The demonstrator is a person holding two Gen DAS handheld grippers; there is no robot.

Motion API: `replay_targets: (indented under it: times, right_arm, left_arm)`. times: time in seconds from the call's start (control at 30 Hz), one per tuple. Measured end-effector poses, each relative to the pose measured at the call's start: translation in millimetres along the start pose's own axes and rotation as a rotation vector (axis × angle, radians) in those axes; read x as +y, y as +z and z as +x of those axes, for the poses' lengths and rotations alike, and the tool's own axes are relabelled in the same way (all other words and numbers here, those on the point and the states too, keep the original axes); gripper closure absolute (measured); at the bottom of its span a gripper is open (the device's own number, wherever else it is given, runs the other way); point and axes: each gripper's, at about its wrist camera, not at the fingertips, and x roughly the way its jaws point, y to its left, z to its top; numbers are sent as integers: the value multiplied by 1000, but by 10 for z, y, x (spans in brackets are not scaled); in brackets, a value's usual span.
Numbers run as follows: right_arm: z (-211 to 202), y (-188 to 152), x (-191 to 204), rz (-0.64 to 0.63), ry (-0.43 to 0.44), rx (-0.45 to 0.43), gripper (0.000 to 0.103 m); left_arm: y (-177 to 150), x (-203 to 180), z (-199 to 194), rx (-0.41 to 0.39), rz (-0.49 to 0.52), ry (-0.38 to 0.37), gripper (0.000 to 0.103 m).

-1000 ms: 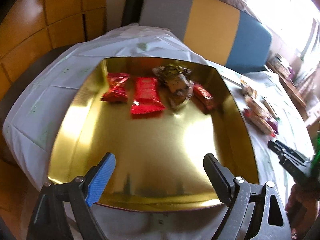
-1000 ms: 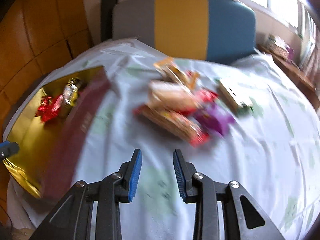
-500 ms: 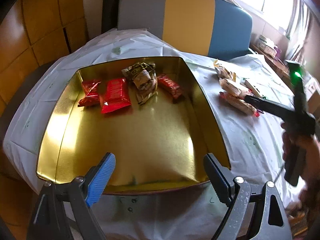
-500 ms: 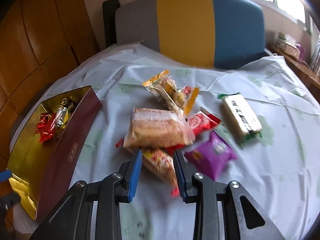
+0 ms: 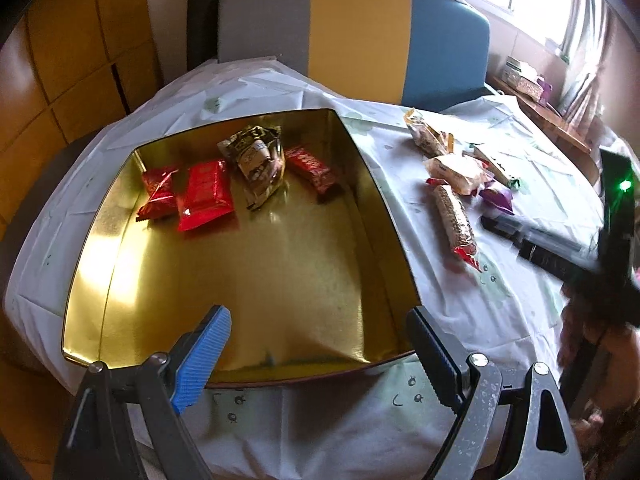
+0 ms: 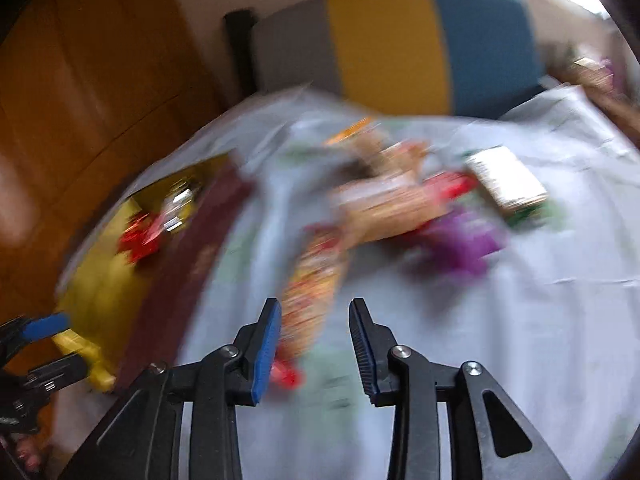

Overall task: Organize snacks
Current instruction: 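Grasp the purple packet with the right gripper while the left gripper moves to the pile, then grasp the long clear peanut bar with red ends with the left gripper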

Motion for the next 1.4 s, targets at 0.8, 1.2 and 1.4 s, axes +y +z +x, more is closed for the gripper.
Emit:
replay_targets:
  times: [0.8,1.2,1.4]
  right_arm:
    - [474,360,-755,74,-184,40,61]
    - [-7,-87,-856,153,-228,-32,66]
    - [-13,-127,-923,185,-210,-47,64]
  left_arm:
    - [80,-400,-30,-4,91,-13,13]
    - [381,-946,197,14,161,-69,13]
    - [550,-1267,400,26,205,-71,13]
